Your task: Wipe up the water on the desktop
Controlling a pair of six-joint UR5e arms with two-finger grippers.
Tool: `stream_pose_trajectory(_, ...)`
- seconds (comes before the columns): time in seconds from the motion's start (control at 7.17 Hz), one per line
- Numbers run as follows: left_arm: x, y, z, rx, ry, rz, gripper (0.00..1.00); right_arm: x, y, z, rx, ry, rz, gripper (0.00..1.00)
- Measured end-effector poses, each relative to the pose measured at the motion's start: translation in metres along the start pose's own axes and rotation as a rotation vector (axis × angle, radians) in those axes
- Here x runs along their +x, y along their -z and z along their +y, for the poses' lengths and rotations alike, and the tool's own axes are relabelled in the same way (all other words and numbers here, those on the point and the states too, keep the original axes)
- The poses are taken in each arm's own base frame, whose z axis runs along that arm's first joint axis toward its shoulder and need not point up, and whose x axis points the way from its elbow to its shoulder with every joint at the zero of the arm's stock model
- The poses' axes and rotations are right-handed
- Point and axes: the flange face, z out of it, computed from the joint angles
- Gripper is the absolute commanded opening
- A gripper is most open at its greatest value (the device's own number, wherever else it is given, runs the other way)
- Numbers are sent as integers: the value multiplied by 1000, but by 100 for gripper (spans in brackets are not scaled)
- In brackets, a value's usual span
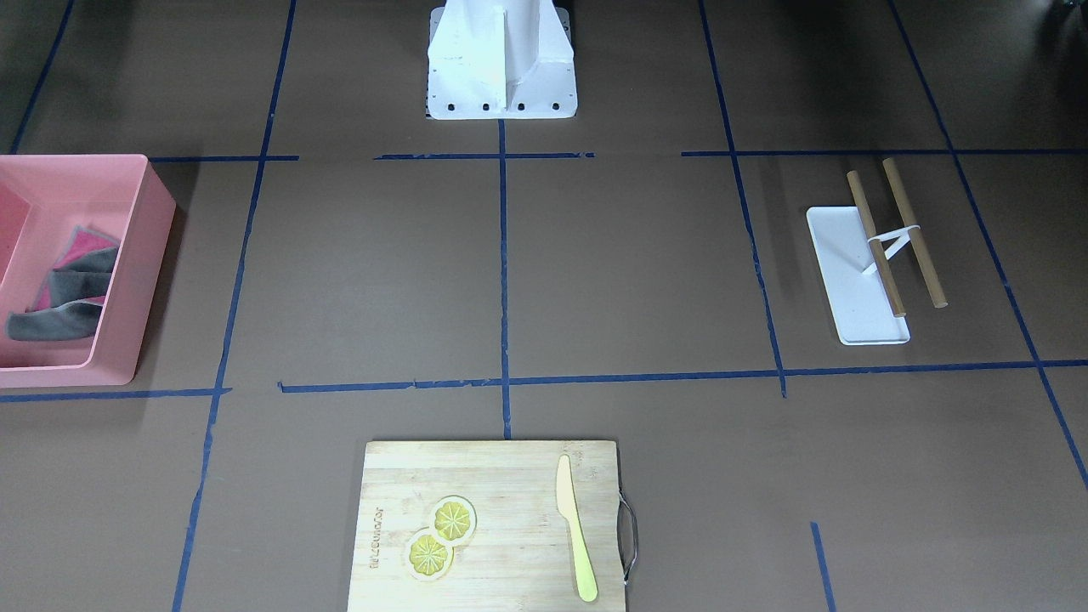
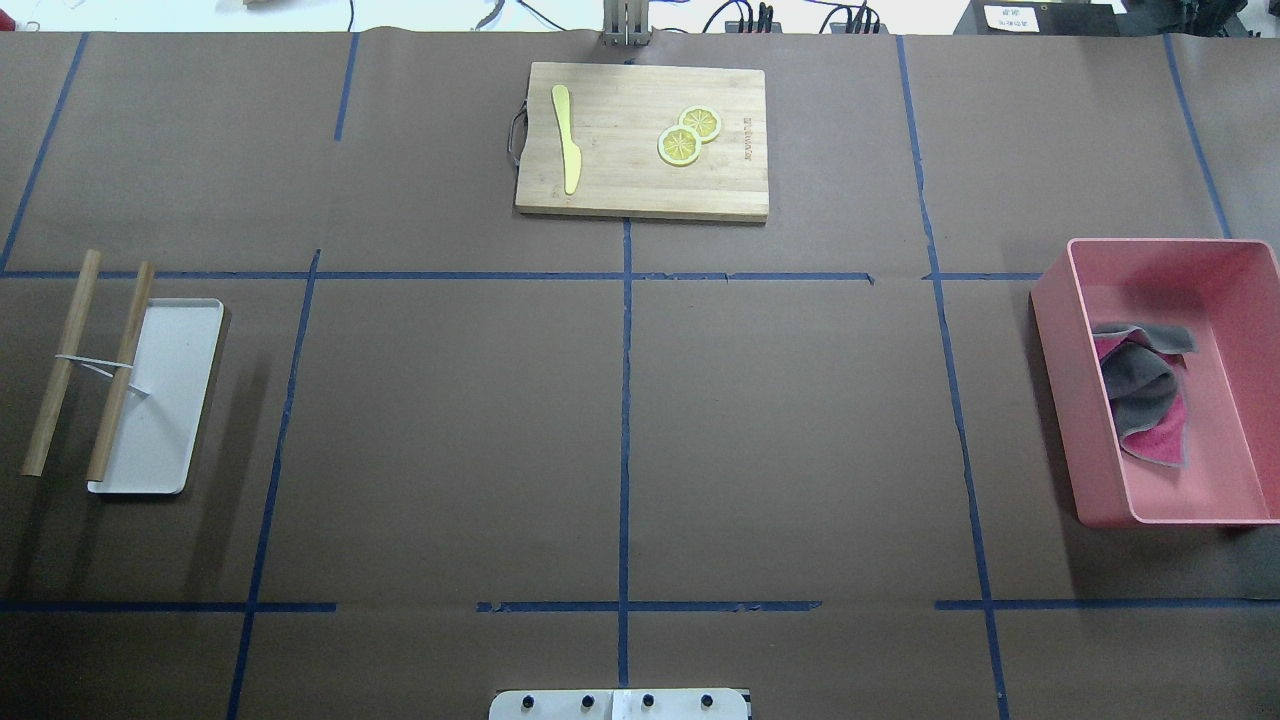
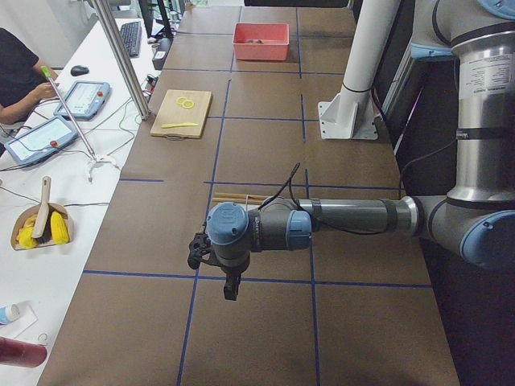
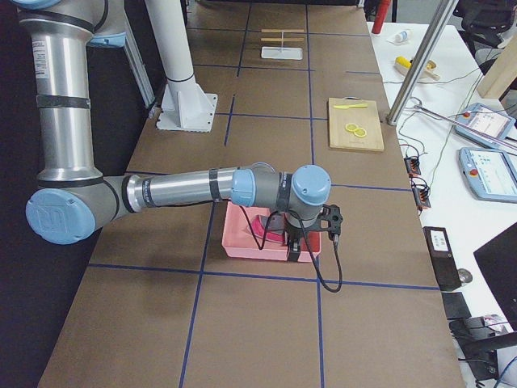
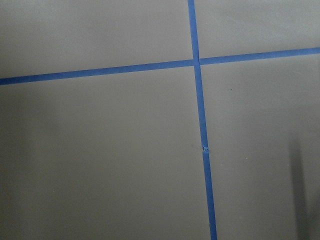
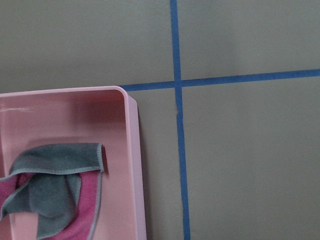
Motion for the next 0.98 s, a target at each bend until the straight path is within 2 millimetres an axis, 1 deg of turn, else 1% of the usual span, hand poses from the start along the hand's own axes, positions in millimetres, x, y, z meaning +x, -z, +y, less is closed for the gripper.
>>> stream_pose_trajectory(0.14,0,0,0,2,4,0,100,19,-5,9,32,9,-3,100)
stream_pose_trajectory(0.28,1,1,-1,4,4,-1,100,33,-4,17,63,7,-13,100)
stream_pose_trajectory(0.42,1,1,-1,5,5,-1,100,42,0,25,84,0,-23,100)
stream_pose_trajectory(0.7,2,1,-2,6,4,-1,100,47,4,30,98,-7,-29,100)
stream_pose_trajectory(0.98,2,2,-3,7,4,-1,100,47,5,31,101,-11,-28,100)
